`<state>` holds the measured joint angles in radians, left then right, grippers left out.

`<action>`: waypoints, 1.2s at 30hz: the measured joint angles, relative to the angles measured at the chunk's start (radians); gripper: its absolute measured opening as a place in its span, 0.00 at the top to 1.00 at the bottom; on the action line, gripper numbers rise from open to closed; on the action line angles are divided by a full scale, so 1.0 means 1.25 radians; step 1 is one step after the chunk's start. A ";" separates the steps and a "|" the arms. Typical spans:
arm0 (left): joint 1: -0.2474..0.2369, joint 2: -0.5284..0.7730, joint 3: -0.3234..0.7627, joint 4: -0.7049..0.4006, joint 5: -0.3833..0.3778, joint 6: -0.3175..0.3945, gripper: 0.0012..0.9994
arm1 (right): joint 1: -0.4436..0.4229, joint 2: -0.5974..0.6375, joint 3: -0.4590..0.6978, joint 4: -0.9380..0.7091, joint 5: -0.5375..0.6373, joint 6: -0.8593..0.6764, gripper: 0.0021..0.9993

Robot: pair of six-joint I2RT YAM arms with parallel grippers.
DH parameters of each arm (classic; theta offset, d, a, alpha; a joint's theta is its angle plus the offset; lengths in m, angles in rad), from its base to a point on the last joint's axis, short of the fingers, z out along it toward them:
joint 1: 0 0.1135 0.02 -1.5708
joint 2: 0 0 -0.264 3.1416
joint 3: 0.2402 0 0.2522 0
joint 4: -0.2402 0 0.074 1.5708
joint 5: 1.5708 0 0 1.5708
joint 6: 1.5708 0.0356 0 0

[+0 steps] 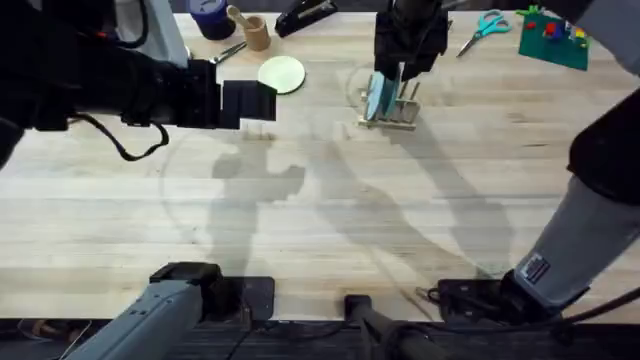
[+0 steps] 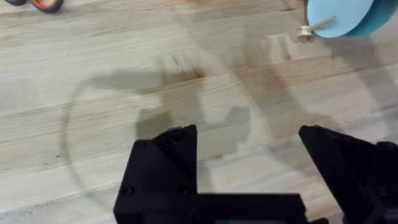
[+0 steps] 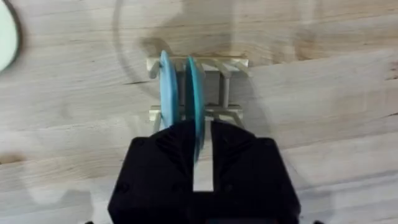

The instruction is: Pick up the plates from the table one by one and place each into a slot on the dish rack.

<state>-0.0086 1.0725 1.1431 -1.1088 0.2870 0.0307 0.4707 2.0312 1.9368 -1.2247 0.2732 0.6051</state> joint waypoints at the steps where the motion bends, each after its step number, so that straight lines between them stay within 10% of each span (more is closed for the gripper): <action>1: 0.000 0.000 0.000 0.000 0.000 0.000 0.00 | 0.000 0.000 0.001 0.000 0.000 0.001 0.82; 21: 0.000 0.000 0.000 0.000 0.000 0.000 0.00 | 0.000 0.000 0.056 -0.070 0.000 0.001 0.79; 31: 0.000 0.000 0.000 0.000 0.000 0.000 0.00 | 0.000 -0.002 0.216 -0.217 -0.025 -0.005 0.30; 36: 0.000 0.000 0.000 0.000 0.000 0.000 0.00 | 0.000 -0.024 0.250 -0.263 -0.045 -0.017 0.24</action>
<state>-0.0086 1.0725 1.1431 -1.1088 0.2871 0.0307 0.4709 2.0011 2.2490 -1.5538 0.2172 0.5834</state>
